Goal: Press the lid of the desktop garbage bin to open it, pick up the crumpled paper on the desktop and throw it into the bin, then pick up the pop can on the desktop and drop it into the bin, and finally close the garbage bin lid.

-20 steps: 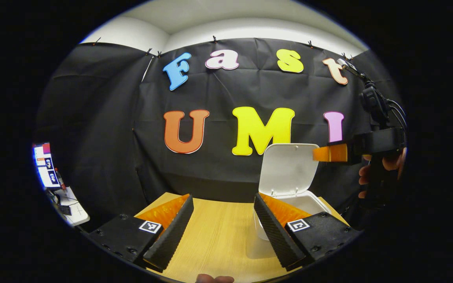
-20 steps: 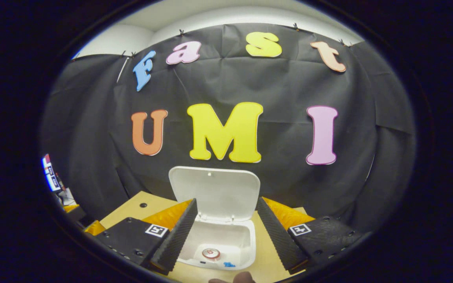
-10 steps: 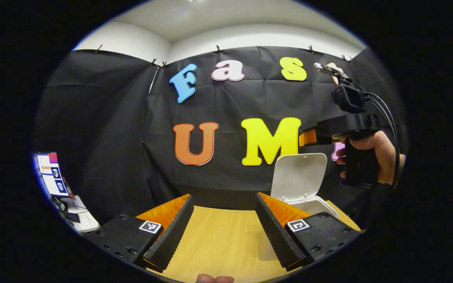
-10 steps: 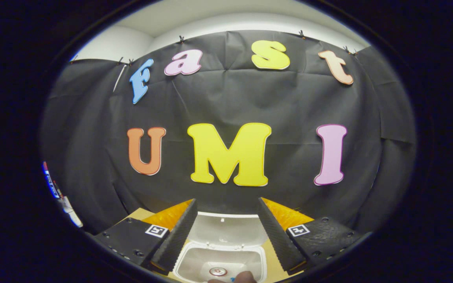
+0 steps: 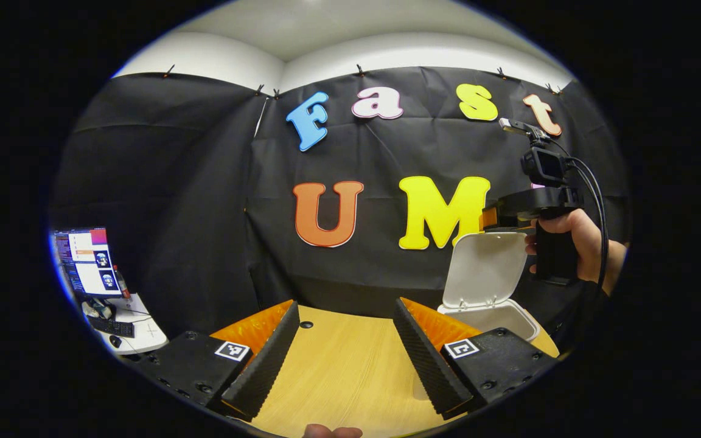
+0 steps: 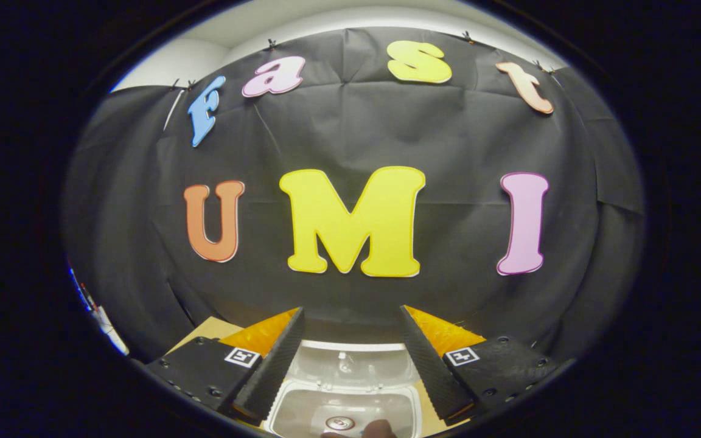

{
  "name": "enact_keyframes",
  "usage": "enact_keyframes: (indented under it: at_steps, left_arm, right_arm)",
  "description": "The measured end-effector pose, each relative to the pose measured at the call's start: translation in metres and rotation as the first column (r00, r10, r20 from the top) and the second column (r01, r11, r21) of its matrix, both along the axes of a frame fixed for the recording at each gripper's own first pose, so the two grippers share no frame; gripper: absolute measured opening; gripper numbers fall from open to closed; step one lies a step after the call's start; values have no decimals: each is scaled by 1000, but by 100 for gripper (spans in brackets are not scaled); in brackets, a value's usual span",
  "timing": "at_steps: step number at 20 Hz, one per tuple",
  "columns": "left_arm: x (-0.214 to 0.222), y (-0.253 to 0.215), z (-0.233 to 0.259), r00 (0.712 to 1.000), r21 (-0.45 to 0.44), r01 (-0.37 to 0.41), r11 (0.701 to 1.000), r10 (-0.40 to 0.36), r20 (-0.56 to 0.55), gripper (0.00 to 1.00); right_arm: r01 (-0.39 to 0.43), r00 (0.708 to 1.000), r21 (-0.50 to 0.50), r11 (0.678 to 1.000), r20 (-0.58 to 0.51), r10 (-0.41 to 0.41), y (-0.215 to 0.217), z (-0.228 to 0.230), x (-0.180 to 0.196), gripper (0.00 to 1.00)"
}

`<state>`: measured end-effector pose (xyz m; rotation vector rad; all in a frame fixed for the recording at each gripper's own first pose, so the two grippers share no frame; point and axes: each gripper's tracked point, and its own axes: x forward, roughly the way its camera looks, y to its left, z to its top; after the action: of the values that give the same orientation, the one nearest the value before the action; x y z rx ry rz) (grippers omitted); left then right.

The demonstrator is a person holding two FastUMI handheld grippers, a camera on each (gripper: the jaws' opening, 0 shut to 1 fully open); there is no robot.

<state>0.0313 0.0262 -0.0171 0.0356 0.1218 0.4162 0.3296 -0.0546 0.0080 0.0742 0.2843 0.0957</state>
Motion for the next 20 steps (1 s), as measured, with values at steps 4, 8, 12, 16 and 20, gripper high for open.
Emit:
enact_keyframes:
  at_steps: [4, 8, 12, 16, 20]
  left_arm:
    - [-3, -1, -4, 1000, -8, -2, 1000, 2, -3, 100]
    - [-5, -2, 1, 1000, 9, 7, 1000, -7, 4, 100]
    - [-6, -6, -2, 999, 24, 37, 999, -37, -10, 100]
    - [-3, -16, 0, 996, 21, 91, 996, -91, 6, 99]
    - [2, -21, 2, 990, 9, 139, 990, -139, 24, 99]
  right_arm:
    - [0, 1000, -9, 1000, -2, 0, 1, -2, -1, 95]
    - [9, 1000, 2, 1000, -17, -9, 0, -4, -10, 95]
    - [9, 1000, 7, 1000, -26, -9, 2, -9, -33, 95]
    - [16, 999, 4, 1000, -42, -16, -1, -21, -63, 95]
    - [30, 997, -4, 1000, -67, -30, -11, -35, -89, 95]
